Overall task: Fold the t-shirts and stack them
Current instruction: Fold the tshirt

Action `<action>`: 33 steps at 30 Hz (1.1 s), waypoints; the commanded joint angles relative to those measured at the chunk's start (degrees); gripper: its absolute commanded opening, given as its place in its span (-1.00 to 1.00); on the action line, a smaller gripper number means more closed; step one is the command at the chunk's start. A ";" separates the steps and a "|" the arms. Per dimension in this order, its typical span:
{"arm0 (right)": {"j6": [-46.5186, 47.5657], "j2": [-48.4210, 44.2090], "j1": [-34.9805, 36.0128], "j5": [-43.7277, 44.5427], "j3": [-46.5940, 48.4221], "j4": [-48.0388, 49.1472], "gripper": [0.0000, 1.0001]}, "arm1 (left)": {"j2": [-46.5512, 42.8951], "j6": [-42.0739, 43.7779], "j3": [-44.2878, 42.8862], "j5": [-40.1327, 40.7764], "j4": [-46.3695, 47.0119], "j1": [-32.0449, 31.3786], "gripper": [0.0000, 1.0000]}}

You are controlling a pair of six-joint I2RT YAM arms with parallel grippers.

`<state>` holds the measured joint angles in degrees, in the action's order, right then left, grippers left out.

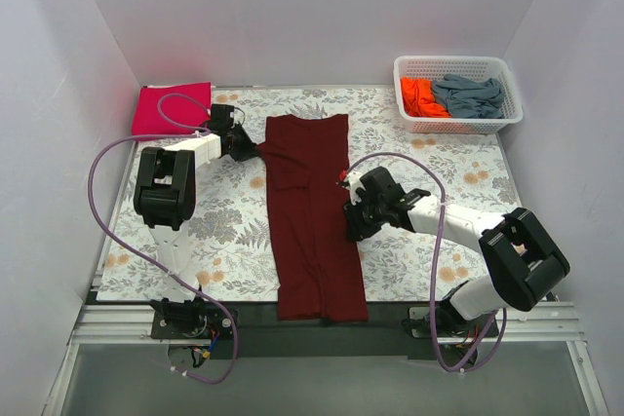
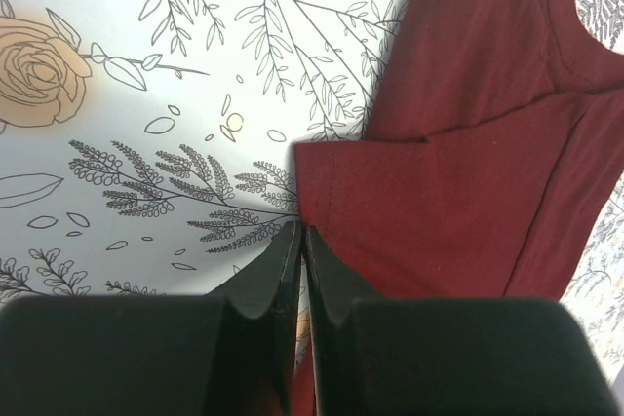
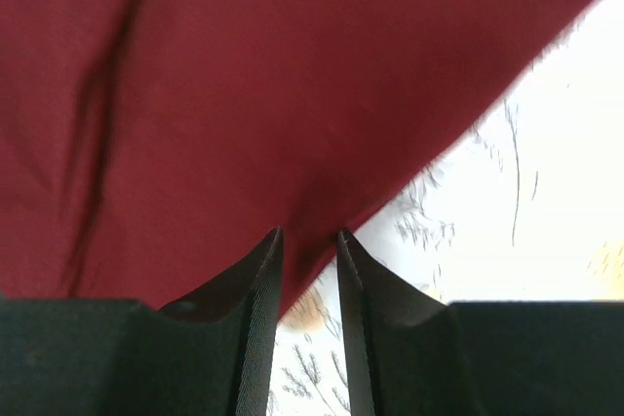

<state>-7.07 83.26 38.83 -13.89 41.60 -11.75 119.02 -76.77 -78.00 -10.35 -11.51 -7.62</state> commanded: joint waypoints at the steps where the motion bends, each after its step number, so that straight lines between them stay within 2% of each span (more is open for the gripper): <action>1: 2.58 0.49 2.91 3.51 7.24 6.64 -0.28 | -2.39 2.59 -1.81 1.65 -0.62 0.23 -0.90; 6: 6.88 9.53 6.86 6.68 16.47 13.13 -0.23 | -1.51 3.73 -2.07 2.00 -0.80 0.23 -0.90; 15: 16.12 26.24 12.75 10.18 32.56 17.98 -0.13 | -0.37 4.96 -2.77 3.58 -2.11 0.32 -0.90; 22: 19.11 33.10 14.61 16.70 37.32 22.38 -0.07 | 0.07 5.14 -3.13 3.58 -2.64 0.23 -0.91; 33: 19.99 37.67 14.78 19.34 39.96 25.55 -0.14 | 0.33 5.23 -3.39 3.58 -2.99 0.23 -0.91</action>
<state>12.10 120.01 53.60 3.97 78.72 9.65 119.72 -72.82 -79.79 -8.51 -13.37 -7.62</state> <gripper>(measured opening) 0.435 0.049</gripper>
